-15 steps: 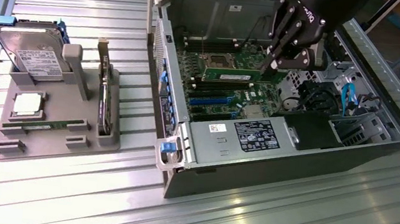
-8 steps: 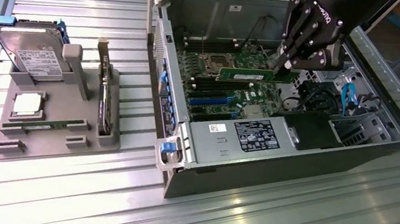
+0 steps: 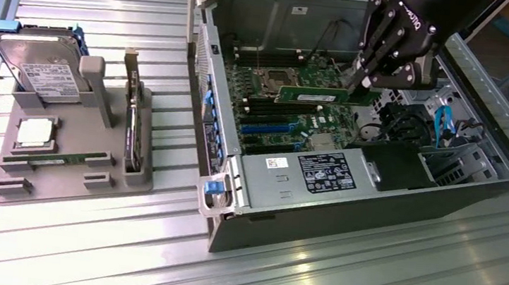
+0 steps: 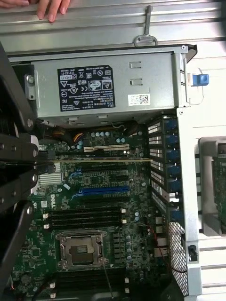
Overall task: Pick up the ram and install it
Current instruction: 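Pick up the ram and move it above insertion slot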
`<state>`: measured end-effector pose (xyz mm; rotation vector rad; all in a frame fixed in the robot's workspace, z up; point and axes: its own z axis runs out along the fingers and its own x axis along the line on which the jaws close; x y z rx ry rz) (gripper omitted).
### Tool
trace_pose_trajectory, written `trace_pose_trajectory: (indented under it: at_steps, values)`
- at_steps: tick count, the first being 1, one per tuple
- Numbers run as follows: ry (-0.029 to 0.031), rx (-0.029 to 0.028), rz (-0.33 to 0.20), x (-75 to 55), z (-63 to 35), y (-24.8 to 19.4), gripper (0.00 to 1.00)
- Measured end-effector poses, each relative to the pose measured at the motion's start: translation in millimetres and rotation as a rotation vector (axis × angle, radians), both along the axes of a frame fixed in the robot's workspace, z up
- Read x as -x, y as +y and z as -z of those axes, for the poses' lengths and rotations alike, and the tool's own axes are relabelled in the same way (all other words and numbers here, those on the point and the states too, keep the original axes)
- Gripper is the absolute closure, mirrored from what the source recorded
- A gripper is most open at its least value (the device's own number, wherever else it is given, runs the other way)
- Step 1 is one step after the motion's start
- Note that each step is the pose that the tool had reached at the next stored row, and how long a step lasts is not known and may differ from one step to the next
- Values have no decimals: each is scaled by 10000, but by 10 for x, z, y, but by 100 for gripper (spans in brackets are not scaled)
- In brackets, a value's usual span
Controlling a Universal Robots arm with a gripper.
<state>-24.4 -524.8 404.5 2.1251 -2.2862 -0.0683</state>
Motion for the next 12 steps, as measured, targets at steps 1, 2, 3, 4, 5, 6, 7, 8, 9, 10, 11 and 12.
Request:
trace_pose_trajectory:
  at_steps: [1,2,3,4,5,6,7,8,9,10,11,12]
  values:
    - [0,2,-1,-1,0,3,88]
    - [1,3,-1,0,0,7,88]
    - [1,1,0,0,2,13,88]
    - [1,1,0,0,3,25,88]
    - [1,2,0,1,3,33,88]
    - [1,2,1,1,4,43,88]
    - [1,2,0,1,5,57,88]
    - [1,2,0,1,6,68,88]
    - [1,1,0,1,8,77,88]
    - [1,2,0,1,8,89,88]
    - [1,1,1,1,10,100,88]
    - [1,2,0,1,10,110,88]
